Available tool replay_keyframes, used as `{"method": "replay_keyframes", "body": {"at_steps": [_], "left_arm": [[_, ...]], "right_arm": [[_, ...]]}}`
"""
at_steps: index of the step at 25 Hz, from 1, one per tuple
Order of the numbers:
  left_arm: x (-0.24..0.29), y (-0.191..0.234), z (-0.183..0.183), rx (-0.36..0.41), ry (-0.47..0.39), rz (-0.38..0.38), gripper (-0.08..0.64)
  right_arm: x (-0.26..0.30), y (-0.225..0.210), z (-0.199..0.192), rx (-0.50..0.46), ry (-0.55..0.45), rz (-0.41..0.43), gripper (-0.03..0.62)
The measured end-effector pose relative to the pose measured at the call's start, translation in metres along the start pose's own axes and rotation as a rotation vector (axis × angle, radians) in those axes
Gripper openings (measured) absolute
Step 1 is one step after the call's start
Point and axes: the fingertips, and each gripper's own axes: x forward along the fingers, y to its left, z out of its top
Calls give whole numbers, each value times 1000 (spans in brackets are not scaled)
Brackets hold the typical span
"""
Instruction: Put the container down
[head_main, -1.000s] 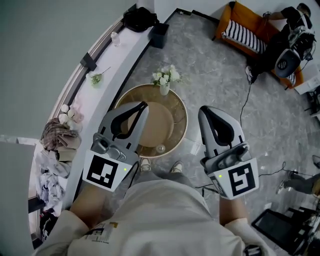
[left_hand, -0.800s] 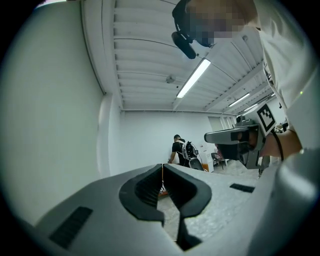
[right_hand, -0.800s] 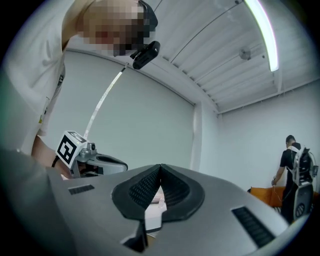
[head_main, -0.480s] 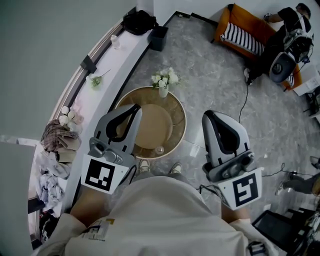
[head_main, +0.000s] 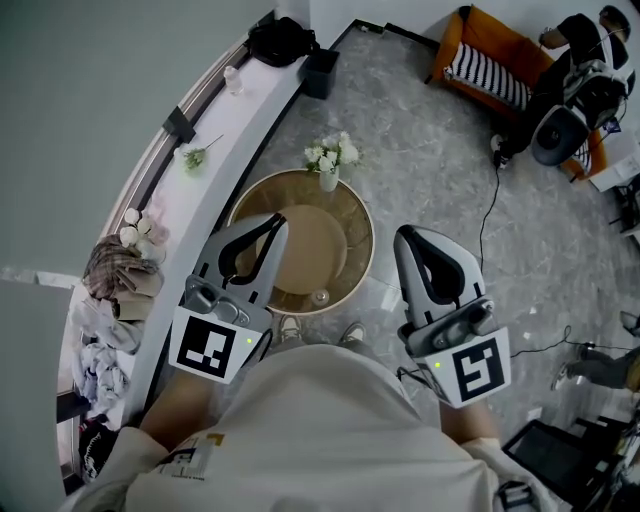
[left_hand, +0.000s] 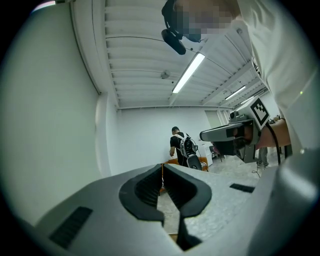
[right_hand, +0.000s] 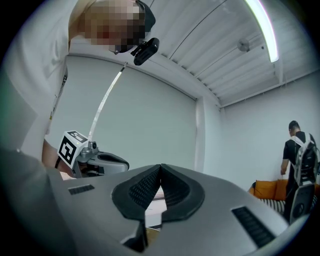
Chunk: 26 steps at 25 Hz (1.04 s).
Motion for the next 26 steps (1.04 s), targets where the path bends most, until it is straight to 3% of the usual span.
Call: {"method": "replay_keyframes", "body": {"at_steps": [16, 21, 26], "left_arm": [[9, -8, -6, 46, 39, -6, 14], [8, -12, -4, 64, 40, -17, 14], [10, -6, -5, 70, 45, 12, 14]], "right_arm": [[-10, -5, -4, 5, 0, -14, 8], [-12, -6, 3, -38, -37, -12, 8], [-10, -8, -3, -32, -11, -18, 8]]}}
